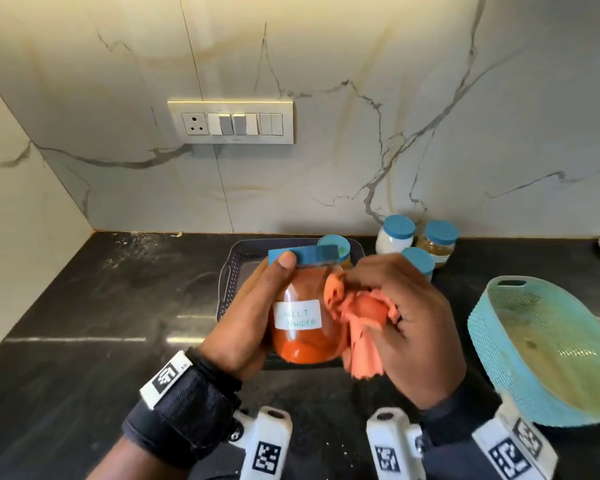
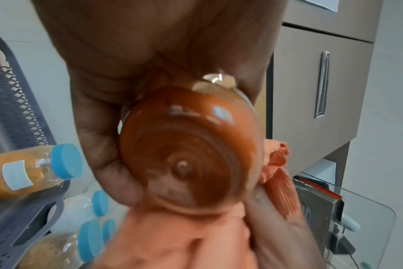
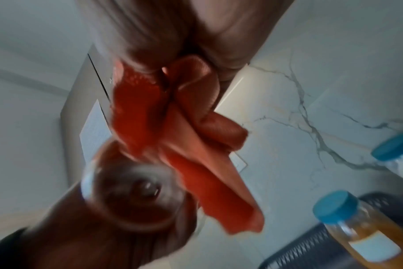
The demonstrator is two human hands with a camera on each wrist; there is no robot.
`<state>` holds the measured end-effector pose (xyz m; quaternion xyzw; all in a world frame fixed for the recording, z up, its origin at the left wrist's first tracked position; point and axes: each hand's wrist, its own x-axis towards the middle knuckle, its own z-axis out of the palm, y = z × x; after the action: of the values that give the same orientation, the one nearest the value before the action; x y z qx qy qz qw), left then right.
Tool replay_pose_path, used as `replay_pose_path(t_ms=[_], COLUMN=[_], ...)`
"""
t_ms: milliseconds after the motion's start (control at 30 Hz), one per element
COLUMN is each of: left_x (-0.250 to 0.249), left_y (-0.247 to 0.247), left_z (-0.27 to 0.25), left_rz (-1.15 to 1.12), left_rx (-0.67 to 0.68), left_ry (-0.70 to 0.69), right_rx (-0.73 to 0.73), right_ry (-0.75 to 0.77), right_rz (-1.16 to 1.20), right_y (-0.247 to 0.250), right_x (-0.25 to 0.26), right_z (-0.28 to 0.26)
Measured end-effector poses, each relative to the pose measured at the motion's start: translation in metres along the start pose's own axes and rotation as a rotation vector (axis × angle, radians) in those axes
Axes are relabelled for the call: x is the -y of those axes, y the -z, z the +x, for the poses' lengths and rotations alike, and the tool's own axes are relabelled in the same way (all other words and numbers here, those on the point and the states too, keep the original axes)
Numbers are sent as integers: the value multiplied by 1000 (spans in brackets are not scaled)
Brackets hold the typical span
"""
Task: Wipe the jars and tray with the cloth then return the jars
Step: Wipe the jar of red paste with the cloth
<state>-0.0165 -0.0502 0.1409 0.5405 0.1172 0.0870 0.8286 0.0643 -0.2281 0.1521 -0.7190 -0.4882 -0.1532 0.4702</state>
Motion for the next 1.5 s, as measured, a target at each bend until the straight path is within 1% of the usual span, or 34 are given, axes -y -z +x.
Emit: replay_pose_path(t_ms=[100,167,300,367,467,533,567,633,700,767,833,900,967,1033,1133,1200,1267,1400,1500], left_x=[-2,2,6,5,8,9,8,2,-4,-8,-7,-6,-7,-11,-16,-14,-9,-2,-3], left_y=[2,4,9,11,13,11,11,12,16,17,16,12,9,6,8,9,7,-6,-16], left_z=[0,1,3,5,5,6,7,10,13,11,9,8,9,10,10,8,5,4,8], left_rz=[-38,15,163,191,222,202,176,101,82,98,109,120,106,71,41,66,86,81,31], left_rx=[-36,-55,-38,-37,-16,-31,-56,-101,-111,-99,-74,-51,-52,-51,-39,-40,-33,-12,-31], left_ry=[-27,-36,-84,-96,-78,-99,-118,-161,-186,-188,-180,-173,-188,-198,-194,-187,-180,-164,-143], right_rx=[75,112,154,133,17,-16,3,88,180,211,147,32,-26,-1,126,162,130,5,16], right_ry=[7,21,67,57,-2,1,21,78,127,137,121,62,15,32,81,72,61,22,65], right_rz=[1,-39,-166,-165,-136,-117,-103,-95,-140,-153,-128,-67,-83,-89,-71,-68,-76,-81,-49], right_y=[-11,-16,-21,-19,-13,-9,-10,-17,-25,-26,-23,-18,-13,-12,-16,-16,-14,3,12], right_x=[3,0,3,0,-12,-14,-12,-3,4,4,1,-4,-6,-5,3,4,1,-7,-4], right_z=[-25,-36,-41,-32,-5,8,10,0,-17,-22,-9,13,28,25,-5,-20,-17,18,13])
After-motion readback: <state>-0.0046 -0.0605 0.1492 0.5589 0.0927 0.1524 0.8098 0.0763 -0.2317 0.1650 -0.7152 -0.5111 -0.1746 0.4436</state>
